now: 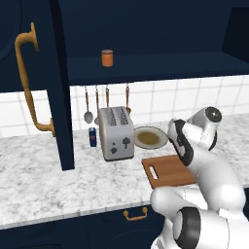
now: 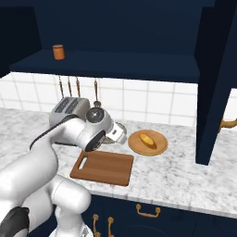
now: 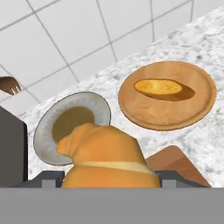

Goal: From the different types of pastries on the counter, select a croissant and place it on the cutting board. Then retrieve a jar of jam from the cabinet and place it alongside the croissant on the cutting board.

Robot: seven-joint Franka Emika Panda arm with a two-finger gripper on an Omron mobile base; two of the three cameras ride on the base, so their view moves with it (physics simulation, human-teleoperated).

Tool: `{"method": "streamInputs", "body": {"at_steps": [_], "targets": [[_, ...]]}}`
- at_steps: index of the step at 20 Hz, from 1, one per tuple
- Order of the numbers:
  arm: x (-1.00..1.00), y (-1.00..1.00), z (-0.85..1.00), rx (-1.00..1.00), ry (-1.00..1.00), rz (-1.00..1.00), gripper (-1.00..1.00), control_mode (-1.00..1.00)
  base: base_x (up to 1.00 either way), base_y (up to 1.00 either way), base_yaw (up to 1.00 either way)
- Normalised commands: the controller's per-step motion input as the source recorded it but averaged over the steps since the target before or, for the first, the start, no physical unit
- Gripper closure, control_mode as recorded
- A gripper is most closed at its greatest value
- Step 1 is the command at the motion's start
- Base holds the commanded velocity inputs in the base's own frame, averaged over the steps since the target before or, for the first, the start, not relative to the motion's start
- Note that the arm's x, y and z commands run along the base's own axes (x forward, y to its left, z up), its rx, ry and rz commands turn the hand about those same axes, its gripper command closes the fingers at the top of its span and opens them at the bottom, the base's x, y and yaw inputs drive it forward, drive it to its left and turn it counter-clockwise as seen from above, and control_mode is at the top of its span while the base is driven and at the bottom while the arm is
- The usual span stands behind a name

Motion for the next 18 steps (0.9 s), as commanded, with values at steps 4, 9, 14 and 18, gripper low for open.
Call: {"method": "streamInputs", "body": {"at_steps": [4, 9, 14, 18], "targets": [[-0.74, -0.28, 0.29, 0.17, 0.11, -0.24, 1.0, -1.0, 0.0, 0.0, 0.0], [-0.8, 0.01, -0.08, 0.02, -0.07, -0.02, 1.0, -1.0, 0.0, 0.0, 0.0], [-0.49, 0.29, 0.01, 0.0, -0.02, 0.0, 1.0, -1.0, 0.0, 0.0, 0.0], [0.0, 0.47, 0.27, 0.0, 0.24, 0.02, 1.0, -1.0, 0.0, 0.0, 0.0]]}}
